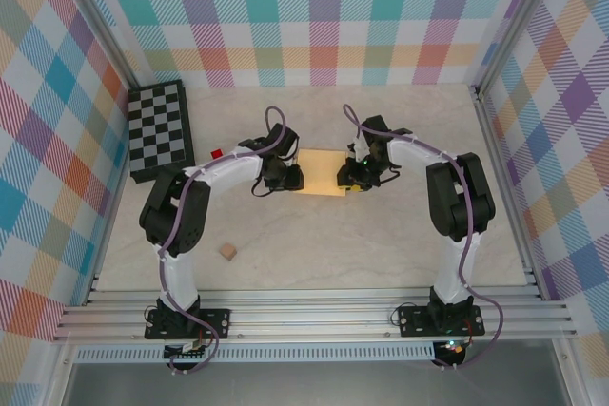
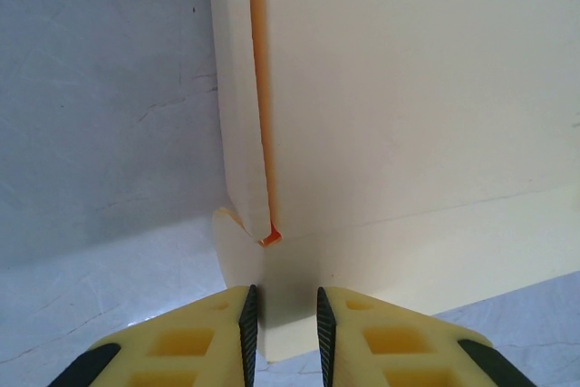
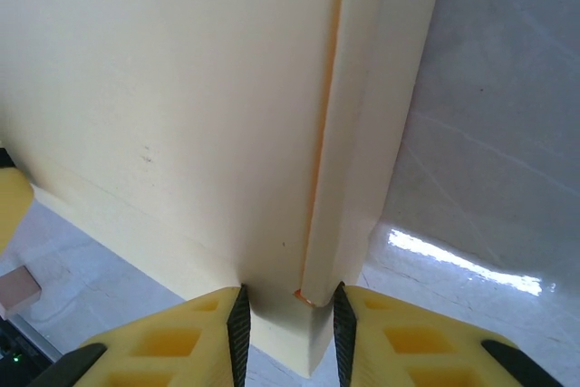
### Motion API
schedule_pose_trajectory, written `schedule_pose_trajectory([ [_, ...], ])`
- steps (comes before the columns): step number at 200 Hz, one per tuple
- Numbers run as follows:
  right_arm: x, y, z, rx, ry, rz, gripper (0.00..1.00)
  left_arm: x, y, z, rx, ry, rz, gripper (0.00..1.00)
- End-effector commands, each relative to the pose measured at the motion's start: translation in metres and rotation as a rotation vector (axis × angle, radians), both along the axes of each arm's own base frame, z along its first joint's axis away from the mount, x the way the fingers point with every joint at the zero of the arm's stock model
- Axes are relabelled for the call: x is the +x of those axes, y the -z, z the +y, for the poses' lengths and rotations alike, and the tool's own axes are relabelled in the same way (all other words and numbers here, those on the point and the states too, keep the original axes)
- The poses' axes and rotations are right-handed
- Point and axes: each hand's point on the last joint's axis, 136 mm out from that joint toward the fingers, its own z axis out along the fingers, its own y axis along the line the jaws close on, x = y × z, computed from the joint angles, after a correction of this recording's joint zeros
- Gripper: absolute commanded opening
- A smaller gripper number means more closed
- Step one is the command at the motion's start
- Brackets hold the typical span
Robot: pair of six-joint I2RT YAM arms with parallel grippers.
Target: Fold the paper box
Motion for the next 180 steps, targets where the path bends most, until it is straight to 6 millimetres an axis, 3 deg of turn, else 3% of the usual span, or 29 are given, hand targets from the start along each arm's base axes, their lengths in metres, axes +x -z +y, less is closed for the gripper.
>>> schedule_pose_trajectory([
  [1,0.0,0.001,0.003,-0.012,-0.028,0.005,0.32,-0.005,0.002,-0.01,-0.017,0.029,0.003,0.27],
  [89,0.012,-0.005,0.011,0.064,-0.001,0.011,0.26,0.002,-0.001,-0.02,-0.106,0.028,0.003,0.26],
  [146,0.017,-0.007,0.001,0.075,0.013,0.01,0.24,0.01,-0.001,-0.009,-0.064,0.078,-0.044,0.31],
  [180,0.018,-0.01,0.001,0.094,0.012,0.01,0.24,0.011,-0.013,-0.023,-0.175,0.07,-0.031,0.27],
])
